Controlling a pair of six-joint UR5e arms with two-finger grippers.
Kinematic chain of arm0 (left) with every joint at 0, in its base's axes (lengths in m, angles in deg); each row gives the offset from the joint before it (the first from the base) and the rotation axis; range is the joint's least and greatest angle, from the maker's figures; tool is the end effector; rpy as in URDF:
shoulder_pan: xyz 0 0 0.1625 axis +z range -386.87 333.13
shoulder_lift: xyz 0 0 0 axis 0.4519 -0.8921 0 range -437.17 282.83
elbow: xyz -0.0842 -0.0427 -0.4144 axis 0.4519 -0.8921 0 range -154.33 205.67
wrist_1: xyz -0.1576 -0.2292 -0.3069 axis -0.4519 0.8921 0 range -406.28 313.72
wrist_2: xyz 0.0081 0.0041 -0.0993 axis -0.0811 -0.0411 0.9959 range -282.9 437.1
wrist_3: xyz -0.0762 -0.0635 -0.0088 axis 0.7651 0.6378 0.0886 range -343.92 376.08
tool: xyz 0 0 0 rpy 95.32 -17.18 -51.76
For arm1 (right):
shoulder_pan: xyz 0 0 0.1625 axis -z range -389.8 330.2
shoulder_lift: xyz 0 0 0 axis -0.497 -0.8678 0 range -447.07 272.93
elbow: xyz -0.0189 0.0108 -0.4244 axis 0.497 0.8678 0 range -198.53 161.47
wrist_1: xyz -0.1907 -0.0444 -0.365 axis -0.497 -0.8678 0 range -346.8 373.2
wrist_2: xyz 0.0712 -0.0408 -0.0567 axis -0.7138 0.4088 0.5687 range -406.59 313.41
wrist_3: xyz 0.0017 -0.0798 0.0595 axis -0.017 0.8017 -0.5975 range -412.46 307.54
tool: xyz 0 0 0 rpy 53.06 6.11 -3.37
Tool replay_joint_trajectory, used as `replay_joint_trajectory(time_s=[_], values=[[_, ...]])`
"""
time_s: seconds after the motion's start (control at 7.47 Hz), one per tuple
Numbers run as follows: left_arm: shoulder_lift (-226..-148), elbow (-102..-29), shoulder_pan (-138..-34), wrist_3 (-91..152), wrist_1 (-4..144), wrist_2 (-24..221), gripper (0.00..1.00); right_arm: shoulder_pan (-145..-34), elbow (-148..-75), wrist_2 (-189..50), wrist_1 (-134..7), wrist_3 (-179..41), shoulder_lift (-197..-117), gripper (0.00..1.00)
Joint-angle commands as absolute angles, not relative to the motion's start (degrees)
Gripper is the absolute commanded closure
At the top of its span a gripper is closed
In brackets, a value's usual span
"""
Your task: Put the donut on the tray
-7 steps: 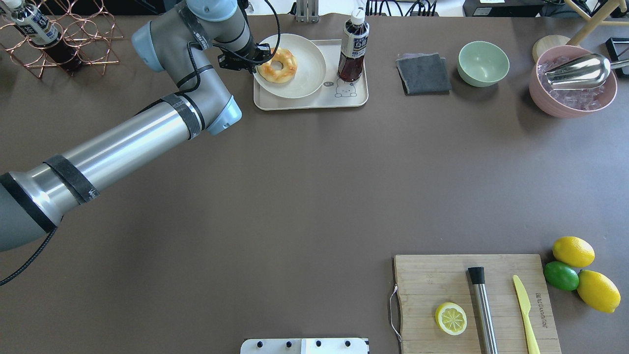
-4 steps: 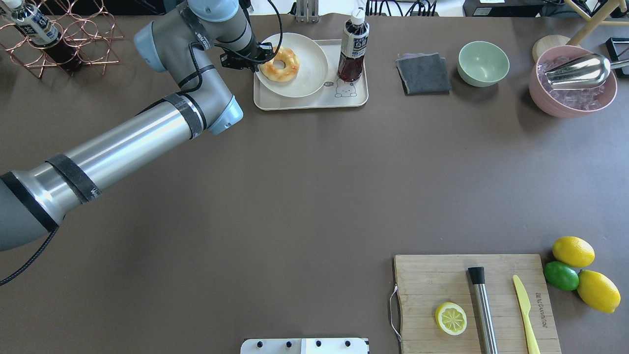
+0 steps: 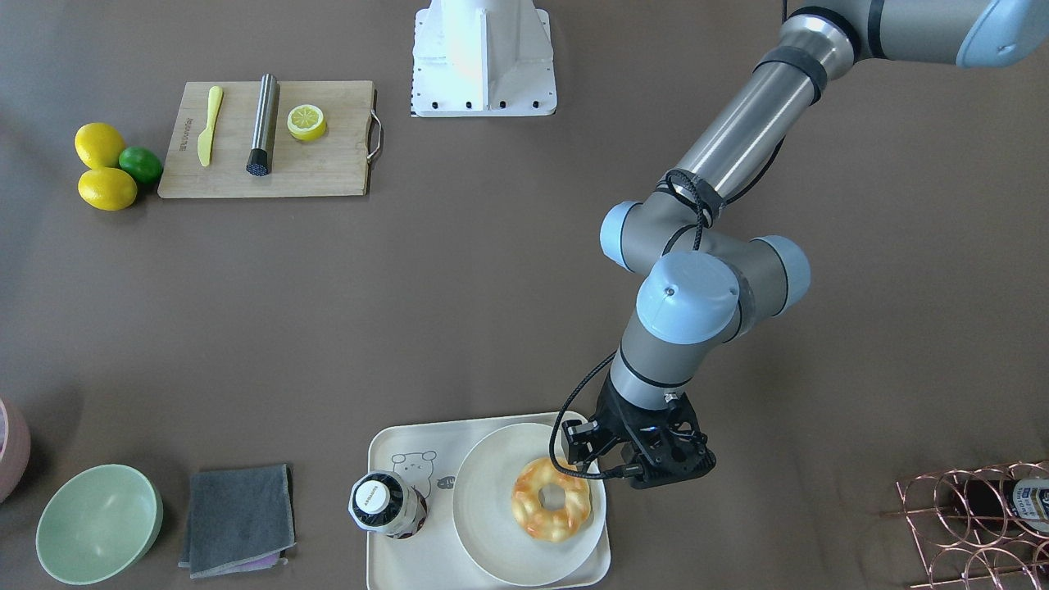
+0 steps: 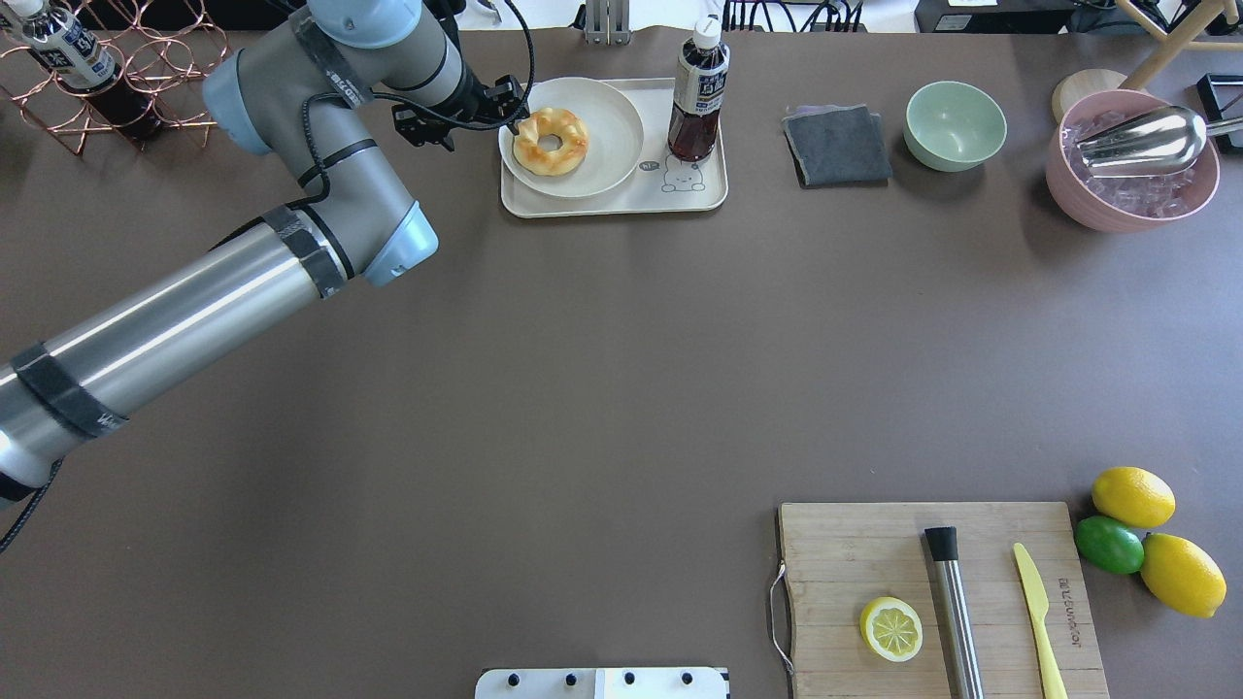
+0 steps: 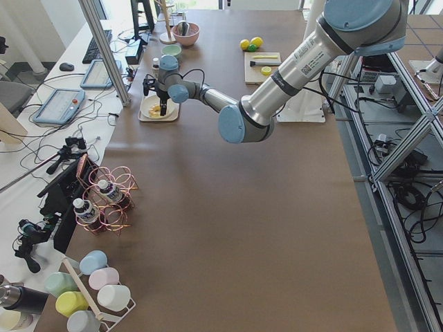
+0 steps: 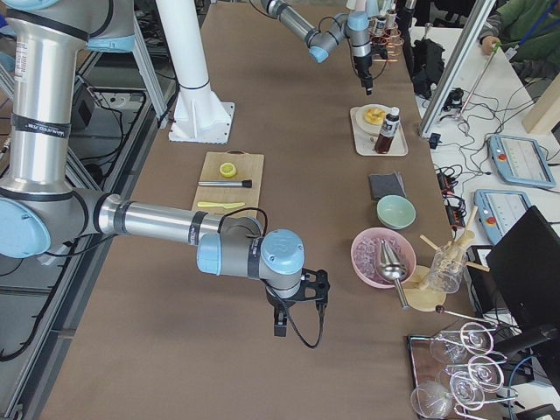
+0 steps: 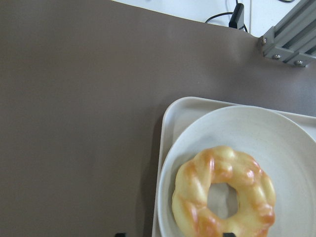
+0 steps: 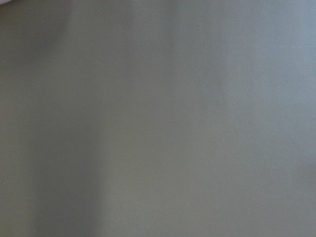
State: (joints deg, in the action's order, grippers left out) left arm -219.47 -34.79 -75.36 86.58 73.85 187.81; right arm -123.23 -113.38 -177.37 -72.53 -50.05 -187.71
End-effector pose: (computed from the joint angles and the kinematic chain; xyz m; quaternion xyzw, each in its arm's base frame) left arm 0.4781 -0.6884 0.2473 0.1116 0.4532 -0.1430 0.8728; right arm 0.0927 -0.4046 0.6976 0.0053 -0.3486 0.0130 0.9372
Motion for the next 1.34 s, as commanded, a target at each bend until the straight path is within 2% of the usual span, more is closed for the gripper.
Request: replay_joint_trajectory(time_s=[0.0, 0.27, 0.4, 0.54, 0.8, 1.07, 1.2], values=[[-209.66, -57.73, -75.73, 86.22, 56.18, 192.14, 0.01, -123.23, -113.18, -177.37, -72.58, -50.0, -187.79, 0.01], [-202.36, -75.49, -76.08, 77.5, 38.71, 191.63, 0.01, -123.14, -113.1, -177.37, -72.58, -50.0, -187.79, 0.01], [-198.06, -81.58, -77.65, 73.6, 34.44, 191.63, 0.01, -123.14, -113.1, -177.37, -72.58, -50.0, -187.79, 0.01], [-193.06, -84.86, -79.67, 71.47, 34.4, 191.63, 0.01, -123.23, -113.1, -177.37, -72.58, -50.09, -187.79, 0.01], [-178.23, -93.38, -84.32, 61.22, 35.1, 192.41, 0.01, -123.14, -113.01, -177.37, -72.58, -50.17, -187.79, 0.01], [-170.28, -92.12, -93.35, 45.97, 37.81, 192.68, 0.01, -123.23, -112.92, -177.37, -72.58, -50.09, -187.79, 0.01], [-169.98, -89.23, -98.71, 38.57, 37.83, 195.99, 0.01, -123.23, -113.01, -177.37, -72.58, -50.0, -187.88, 0.01]])
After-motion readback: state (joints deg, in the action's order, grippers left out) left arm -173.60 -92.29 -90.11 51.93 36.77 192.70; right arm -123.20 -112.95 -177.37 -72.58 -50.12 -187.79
